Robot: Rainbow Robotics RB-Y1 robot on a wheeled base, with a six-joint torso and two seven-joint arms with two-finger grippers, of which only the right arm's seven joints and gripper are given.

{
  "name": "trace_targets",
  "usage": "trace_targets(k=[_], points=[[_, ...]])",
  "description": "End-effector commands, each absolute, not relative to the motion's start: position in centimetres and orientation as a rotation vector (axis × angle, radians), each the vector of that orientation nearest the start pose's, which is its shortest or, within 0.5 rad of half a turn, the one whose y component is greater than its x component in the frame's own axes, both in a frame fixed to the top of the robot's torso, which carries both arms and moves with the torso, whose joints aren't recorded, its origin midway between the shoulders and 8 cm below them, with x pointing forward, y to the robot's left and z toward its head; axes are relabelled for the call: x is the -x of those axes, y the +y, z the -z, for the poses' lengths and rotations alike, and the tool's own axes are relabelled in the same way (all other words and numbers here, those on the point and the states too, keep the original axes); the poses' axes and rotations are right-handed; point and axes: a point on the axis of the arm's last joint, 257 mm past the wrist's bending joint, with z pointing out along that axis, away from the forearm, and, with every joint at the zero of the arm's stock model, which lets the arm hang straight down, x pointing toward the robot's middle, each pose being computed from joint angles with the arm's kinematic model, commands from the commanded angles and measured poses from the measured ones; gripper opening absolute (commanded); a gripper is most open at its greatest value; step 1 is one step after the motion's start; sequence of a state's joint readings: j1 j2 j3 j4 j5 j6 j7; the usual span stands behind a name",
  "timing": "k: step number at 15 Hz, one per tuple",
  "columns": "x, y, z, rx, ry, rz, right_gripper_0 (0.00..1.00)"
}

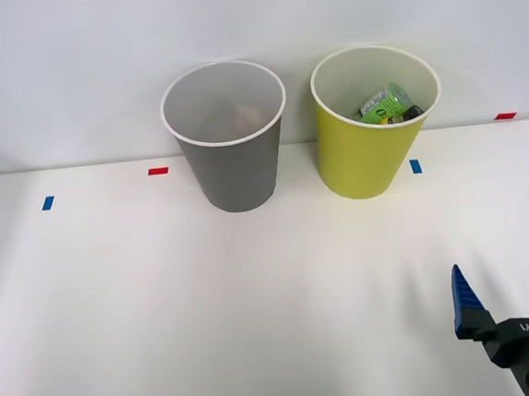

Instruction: Put cans in the gray bin, plastic bottles in the light green bin

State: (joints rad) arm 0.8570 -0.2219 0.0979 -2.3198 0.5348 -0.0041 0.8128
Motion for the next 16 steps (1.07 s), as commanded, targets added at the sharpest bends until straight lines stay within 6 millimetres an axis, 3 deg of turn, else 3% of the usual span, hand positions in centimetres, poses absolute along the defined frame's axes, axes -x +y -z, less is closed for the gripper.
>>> trace_targets(k=[1, 5, 8, 11, 16], points=[[-30.9, -28.8, 21.2, -0.052, 1.696, 0.069, 1.00], [-30.3, -29.4, 22.3, -0.090, 1.721, 0.082, 1.00], [-32.5, -28.7, 24.3, -0.175, 1.677, 0.042, 1.00], [-33.5, -27.5, 25.7, -0.130, 1.632, 0.010, 1.00], [-31.4, -27.1, 26.5, 0.055, 1.593, 0.129, 1.00]])
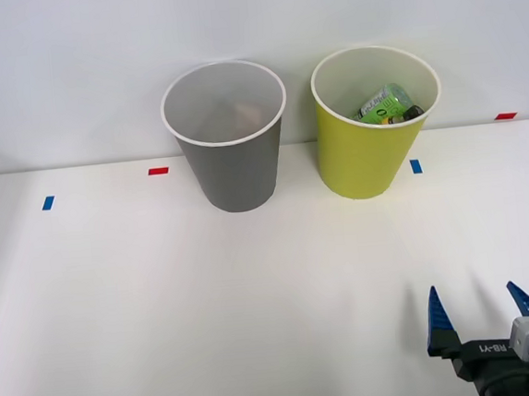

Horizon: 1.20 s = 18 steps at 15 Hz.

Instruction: Put cans in the gray bin, plastic bottles in the light green bin

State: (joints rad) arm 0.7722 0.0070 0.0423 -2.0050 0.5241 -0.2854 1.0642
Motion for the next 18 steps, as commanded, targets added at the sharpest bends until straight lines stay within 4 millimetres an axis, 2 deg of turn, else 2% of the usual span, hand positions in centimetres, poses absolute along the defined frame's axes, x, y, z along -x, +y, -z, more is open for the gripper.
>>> trace_targets(k=[1, 3, 7, 10, 13, 15, 18], points=[[-30.8, -26.7, 26.6, 0.076, 1.587, 0.130, 1.00], [-29.7, -25.7, 26.9, 0.116, 1.550, 0.120, 1.00], [-27.2, -25.1, 27.6, 0.104, 1.513, 0.094, 1.00], [-26.3, -23.4, 29.5, 0.120, 1.528, 0.048, 1.00], [-25.8, -21.6, 29.1, 0.118, 1.509, -0.013, 1.00], [-25.4, -21.7, 28.7, 0.100, 1.492, -0.011, 1.00], [-24.3, -21.9, 29.3, 0.081, 1.520, 0.001, 1.00]])
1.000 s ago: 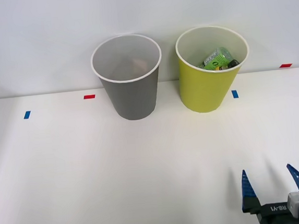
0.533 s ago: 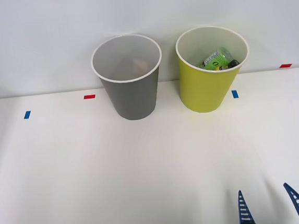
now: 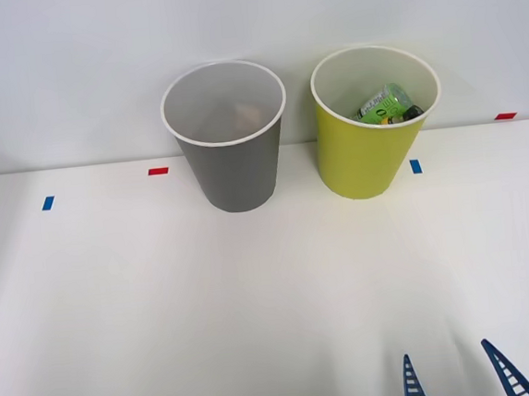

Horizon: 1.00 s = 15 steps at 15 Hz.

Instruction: Put cans in the gray bin, plastic bottles in the light green bin

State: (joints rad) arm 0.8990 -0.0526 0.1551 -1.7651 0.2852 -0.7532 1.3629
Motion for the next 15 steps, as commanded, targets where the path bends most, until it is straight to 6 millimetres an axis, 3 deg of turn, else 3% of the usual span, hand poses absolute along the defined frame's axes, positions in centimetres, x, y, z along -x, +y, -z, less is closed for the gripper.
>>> trace_targets(k=[1, 15], points=[[-24.16, -21.90, 29.38, 0.077, 1.522, 0.000, 1.00], [-23.95, -21.98, 29.55, 0.074, 1.530, 0.003, 1.00]])
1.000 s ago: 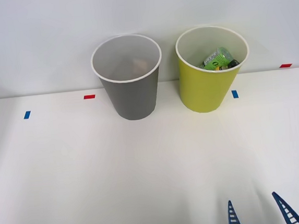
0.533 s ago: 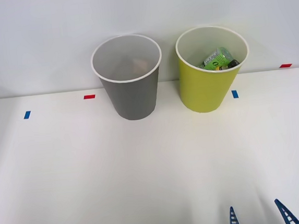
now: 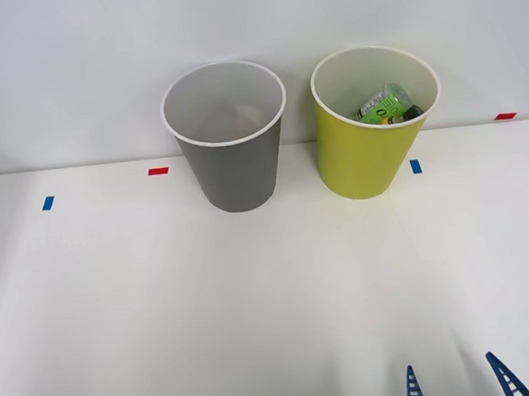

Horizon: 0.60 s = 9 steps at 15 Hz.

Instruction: Put cans in the gray bin, plastic bottles in the light green bin

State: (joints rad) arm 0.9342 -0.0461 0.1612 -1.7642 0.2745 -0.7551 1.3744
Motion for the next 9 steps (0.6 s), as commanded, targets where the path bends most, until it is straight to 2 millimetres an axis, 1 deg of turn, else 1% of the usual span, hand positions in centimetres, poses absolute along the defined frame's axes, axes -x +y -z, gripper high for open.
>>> trace_targets(k=[1, 9], points=[[-23.95, -21.98, 29.55, 0.074, 1.530, 0.003, 1.00], [-23.95, -21.98, 29.55, 0.074, 1.530, 0.003, 1.00]])
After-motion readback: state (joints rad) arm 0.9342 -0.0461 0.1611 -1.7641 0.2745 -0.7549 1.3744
